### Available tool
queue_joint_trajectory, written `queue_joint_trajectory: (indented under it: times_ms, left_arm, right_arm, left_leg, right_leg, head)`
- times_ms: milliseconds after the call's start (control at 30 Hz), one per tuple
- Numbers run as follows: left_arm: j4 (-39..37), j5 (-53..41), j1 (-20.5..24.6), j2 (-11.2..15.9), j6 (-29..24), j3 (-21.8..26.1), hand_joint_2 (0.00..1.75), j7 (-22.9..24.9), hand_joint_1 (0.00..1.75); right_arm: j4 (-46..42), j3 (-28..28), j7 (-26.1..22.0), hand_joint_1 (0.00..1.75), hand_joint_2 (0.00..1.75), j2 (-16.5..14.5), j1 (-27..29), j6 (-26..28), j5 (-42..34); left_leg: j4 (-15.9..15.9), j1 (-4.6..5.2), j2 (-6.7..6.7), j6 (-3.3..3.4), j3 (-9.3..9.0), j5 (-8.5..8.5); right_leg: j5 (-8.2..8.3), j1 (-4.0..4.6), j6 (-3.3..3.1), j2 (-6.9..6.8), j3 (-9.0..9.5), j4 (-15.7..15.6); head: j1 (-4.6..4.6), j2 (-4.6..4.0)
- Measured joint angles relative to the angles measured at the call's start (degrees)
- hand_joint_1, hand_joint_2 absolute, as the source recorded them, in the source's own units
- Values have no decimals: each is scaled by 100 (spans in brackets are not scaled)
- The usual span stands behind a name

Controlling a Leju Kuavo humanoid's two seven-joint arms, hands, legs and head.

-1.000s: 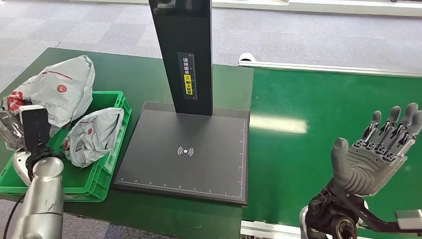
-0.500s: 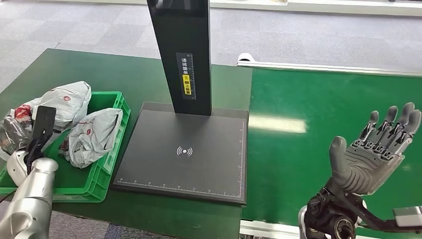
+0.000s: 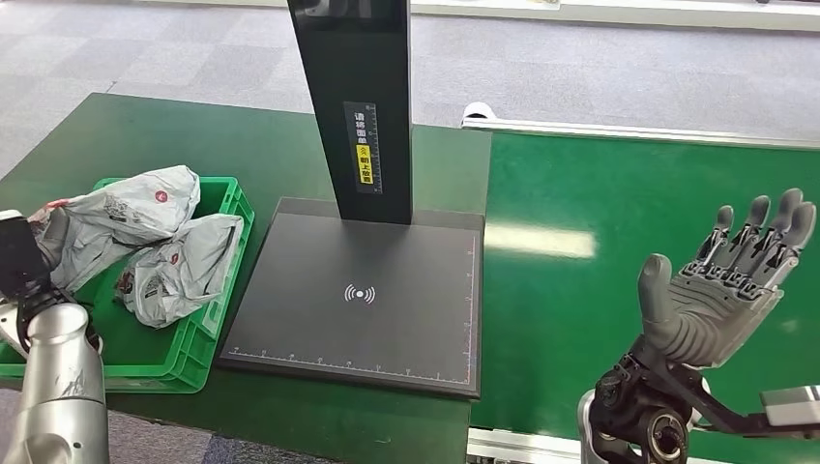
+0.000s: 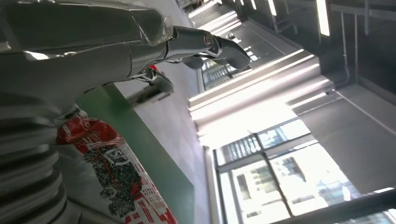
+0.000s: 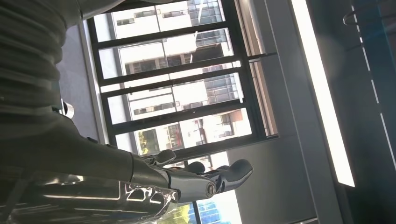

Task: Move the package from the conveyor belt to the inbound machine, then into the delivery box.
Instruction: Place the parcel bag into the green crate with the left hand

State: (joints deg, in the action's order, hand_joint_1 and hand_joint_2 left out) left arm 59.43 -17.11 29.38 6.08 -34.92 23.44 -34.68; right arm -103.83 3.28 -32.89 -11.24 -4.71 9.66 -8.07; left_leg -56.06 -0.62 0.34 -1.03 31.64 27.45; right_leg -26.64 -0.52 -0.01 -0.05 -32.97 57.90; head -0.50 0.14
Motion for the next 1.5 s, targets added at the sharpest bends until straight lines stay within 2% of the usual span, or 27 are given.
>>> queue_joint_trajectory:
  times_ms: [200, 333, 467, 533, 700, 933, 1033, 1200, 1500]
  left_arm:
    - [1588, 583, -697, -283, 636, -476, 175, -109, 0]
    - [2518, 337, -1280, -444, 1172, -1150, 175, -180, 0]
    - [2821, 500, -1874, -699, 1790, -2042, 175, -167, 0]
    - [2769, 700, -2153, -890, 1927, -2461, 175, -140, 0]
    - [2430, 938, -2749, -1347, 1653, -3260, 175, -119, 0]
    - [2030, 1236, -3254, -1667, 819, -3922, 175, -254, 0]
    - [1641, 1637, -3263, -1678, 436, -4176, 175, -455, 0]
    - [1189, 1808, -3141, -1680, 231, -4530, 175, -523, 0]
    - [810, 1837, -2870, -1808, 196, -4924, 175, -541, 0]
  right_arm:
    - [70, -13, 39, 0, 175, 16, 2, -40, -3]
    - [239, -13, 366, 0, 175, 42, -5, -257, 137]
    - [633, 44, 628, 0, 175, 55, -40, -422, 518]
    - [853, 111, 695, 0, 175, 54, -57, -431, 722]
    - [1281, 293, 830, 0, 175, 33, -20, -433, 1006]
    - [1654, 550, 786, 0, 175, 3, 245, -369, 1236]
    - [1962, 759, 657, 0, 175, -20, 402, -100, 1388]
    - [2570, 1065, 373, 0, 175, -36, 610, 395, 1460]
    - [3806, 1134, 33, 0, 175, 39, 634, 313, 1107]
  left_leg:
    - [0, 0, 1, 0, 3, 4]
    - [1, 2, -1, 0, 3, 8]
    - [1, 3, 0, 0, 1, 9]
    - [0, 4, 0, 1, 1, 10]
    - [0, 4, -1, 2, 3, 14]
    - [2, 3, -2, 3, 5, 22]
    - [2, 3, -3, 3, 4, 23]
    - [1, 3, -3, 3, 3, 22]
    - [1, 4, -2, 4, 4, 23]
  right_leg:
    - [-1, -1, 0, 0, -5, -1]
    - [-2, -2, 1, -1, -2, -3]
    - [-1, -5, 1, -1, 1, -4]
    - [-1, -6, 2, -1, 1, -4]
    - [-3, -6, 3, -1, -3, -4]
    - [-8, -5, 5, -1, -4, -4]
    - [-8, -5, 5, -1, -3, -5]
    - [-8, -5, 5, -1, -2, -5]
    - [-8, -6, 6, -2, -2, -5]
  head:
    - [-1, 0]
    - [-1, 1]
    - [0, 0]
    - [-1, 0]
    - [-2, 1]
    - [-2, 1]
    - [-2, 0]
    - [-2, 0]
    - [-2, 1]
